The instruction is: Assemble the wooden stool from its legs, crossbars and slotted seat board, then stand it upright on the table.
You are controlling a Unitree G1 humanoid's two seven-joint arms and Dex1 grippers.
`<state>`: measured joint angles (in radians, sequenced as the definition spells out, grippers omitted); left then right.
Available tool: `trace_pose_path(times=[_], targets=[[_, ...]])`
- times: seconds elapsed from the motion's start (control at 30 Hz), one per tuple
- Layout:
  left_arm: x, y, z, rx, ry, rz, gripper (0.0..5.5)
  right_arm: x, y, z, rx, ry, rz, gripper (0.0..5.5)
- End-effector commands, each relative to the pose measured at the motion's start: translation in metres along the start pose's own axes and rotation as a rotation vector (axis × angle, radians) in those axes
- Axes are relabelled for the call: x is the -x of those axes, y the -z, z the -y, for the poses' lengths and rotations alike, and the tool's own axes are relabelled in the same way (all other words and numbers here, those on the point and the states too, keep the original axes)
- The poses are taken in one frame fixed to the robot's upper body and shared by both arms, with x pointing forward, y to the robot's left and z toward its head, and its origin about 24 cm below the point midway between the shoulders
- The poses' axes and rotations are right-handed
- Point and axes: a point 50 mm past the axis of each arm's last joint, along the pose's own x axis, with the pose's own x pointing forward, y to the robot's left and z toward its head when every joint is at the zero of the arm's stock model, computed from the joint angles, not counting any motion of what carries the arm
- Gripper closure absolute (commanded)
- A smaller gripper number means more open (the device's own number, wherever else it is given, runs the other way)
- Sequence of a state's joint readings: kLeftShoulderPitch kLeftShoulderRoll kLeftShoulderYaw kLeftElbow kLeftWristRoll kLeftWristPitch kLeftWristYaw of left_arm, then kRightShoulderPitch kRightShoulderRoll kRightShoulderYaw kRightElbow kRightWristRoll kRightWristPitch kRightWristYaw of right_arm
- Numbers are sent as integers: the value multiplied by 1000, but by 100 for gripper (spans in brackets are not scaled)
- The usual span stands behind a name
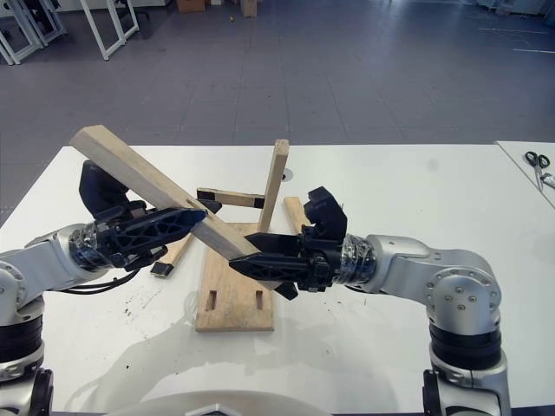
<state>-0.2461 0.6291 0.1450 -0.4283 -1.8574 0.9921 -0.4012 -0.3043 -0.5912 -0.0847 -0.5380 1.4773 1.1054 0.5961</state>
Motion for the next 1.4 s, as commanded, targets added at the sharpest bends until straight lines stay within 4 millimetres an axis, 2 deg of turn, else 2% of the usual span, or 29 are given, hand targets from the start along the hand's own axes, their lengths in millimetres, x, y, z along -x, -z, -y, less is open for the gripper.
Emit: trace_pose_path(times=[0.03,0.07,0.1,0.23,0.27,0.33,0.4,0.43,0.53,0.6,0.67,0.73,0.77,0.93,1.27,1.4], targets=[[-5,6,4,19,39,-16,317,1,-3,5,40,76,-28,346],[-5,8,3,22,36,-14,318,2,-4,6,29,73,-14,346],[-5,8,2,23,33,-11,318,2,-7,5,25,66,-2,308],[1,7,-1,24,4,23,330,9,-20,4,44,107,47,242],[5,6,-3,19,-16,33,332,17,-26,3,50,128,75,223],[16,3,-5,1,-62,51,343,35,-35,0,58,196,133,219],[27,-1,-6,-21,-108,77,345,47,-33,1,32,272,166,219],[32,-3,-6,-36,-129,88,345,47,-25,5,13,334,147,219],[43,-12,-7,-113,-202,138,345,36,22,25,-18,607,-41,219],[47,-17,-9,-169,-257,164,345,28,51,34,40,723,-211,219],[47,-22,-15,-240,-320,173,345,19,74,39,125,769,-352,219],[46,-25,-18,-287,-349,185,345,11,88,42,173,755,-414,219],[45,-26,-19,-307,-357,191,345,8,93,42,193,744,-437,219],[44,-22,-23,-357,-378,156,345,4,111,46,228,716,-539,124],[45,-13,-28,-397,-412,94,345,18,121,55,287,744,-678,124],[51,-4,-26,-430,-427,25,345,37,122,51,272,673,-805,124]])
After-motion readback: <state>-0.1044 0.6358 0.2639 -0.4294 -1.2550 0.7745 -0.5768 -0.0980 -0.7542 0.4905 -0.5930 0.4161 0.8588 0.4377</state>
